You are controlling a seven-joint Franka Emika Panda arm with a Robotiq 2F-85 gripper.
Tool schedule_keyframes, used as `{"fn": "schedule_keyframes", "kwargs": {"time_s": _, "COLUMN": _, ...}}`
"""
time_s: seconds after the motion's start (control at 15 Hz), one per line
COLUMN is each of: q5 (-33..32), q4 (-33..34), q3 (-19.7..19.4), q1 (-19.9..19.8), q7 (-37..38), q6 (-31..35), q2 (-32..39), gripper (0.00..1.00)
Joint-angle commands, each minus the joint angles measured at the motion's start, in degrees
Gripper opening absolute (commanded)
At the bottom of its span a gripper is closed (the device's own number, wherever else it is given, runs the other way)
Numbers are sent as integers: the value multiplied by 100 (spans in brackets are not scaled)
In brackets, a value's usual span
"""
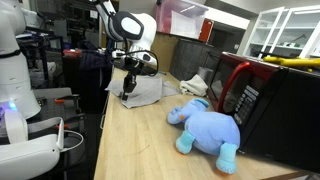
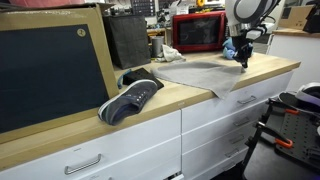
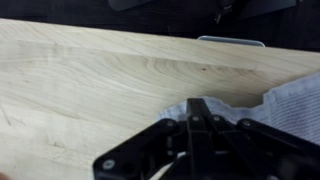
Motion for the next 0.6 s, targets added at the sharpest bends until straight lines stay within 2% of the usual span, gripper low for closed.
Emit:
{"fn": "schedule_keyframes", "kwargs": {"time_s": 0.0, "q5": -91, "q4": -272, "q3": 83, "q1": -59, "q7": -404, "q6": -380, "q2": -563, "gripper": 0}}
{"fn": "schedule_keyframes", "kwargs": {"time_s": 0.13, "q5": 164, "q4": -389, "q3": 86, "q1": -55, "q7": -523, "q6": -7, "q2": -668, "gripper": 0}}
{"fn": "schedule_keyframes", "kwargs": {"time_s": 0.27, "q5": 817, "q4": -392, "q3": 76, "q1": -13, "q7": -634, "q6": 428, "q2": -706, "gripper": 0}}
{"fn": "schedule_keyframes", "kwargs": {"time_s": 0.53, "q5": 1756, "q4": -573, "q3": 158, "q1": 94, "q7": -911, "q6": 1945, "q2": -536, "gripper": 0}}
